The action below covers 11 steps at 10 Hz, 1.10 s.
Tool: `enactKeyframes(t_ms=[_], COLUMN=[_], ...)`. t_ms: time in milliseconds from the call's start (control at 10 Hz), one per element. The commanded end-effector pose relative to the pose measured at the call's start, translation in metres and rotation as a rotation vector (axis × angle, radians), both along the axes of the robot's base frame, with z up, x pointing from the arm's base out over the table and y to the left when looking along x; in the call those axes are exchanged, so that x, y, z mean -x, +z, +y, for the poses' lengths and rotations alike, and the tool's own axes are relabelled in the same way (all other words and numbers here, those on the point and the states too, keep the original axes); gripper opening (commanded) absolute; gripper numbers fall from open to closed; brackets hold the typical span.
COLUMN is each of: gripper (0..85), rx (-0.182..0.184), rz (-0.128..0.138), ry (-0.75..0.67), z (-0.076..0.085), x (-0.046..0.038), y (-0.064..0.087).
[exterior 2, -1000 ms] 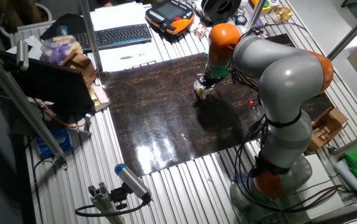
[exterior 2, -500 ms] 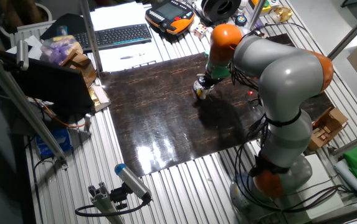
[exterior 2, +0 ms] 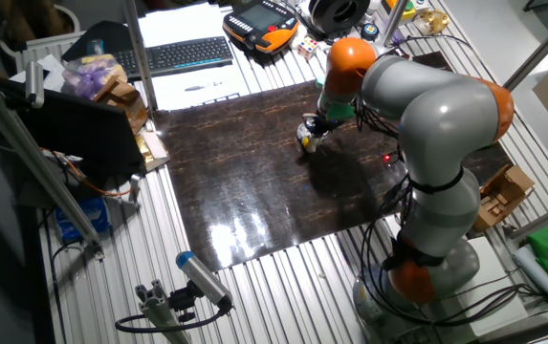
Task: Pick up a bag of things
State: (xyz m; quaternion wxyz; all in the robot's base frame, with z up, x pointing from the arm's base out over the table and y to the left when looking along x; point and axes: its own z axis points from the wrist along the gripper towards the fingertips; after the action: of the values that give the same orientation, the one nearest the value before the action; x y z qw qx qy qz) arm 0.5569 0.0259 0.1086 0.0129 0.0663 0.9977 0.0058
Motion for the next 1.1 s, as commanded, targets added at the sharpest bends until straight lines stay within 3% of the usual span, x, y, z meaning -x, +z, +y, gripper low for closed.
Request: enactKeyframes(t_ms=[0,100,300,400,500,600,800,1000], gripper=[0.7,0.7,4.3,39.0,64.7,80.7,85.0,85.0], rx=[0.008,0.013,0.009,0.019,0.032,0.033,0.061,0.053], rz=[0.003,0.008,-0.008,-0.031,-0.052,-0.063,-0.066,-0.051], ry=[0.001,0.003,0.033,0.027,0.015,0.005,-0.008,-0.015], z=[0.0,0.0,-0.0004,0.0006,0.0009,0.0008,0.0008,0.0002], x=[0.0,0.0,-0.0013,-0.0013,-0.0012,-0.0005,-0.001,-0.0039], y=[0.0001,0.0001,0.0008,0.0003,-0.001,-0.0029,-0.0048,-0.0084])
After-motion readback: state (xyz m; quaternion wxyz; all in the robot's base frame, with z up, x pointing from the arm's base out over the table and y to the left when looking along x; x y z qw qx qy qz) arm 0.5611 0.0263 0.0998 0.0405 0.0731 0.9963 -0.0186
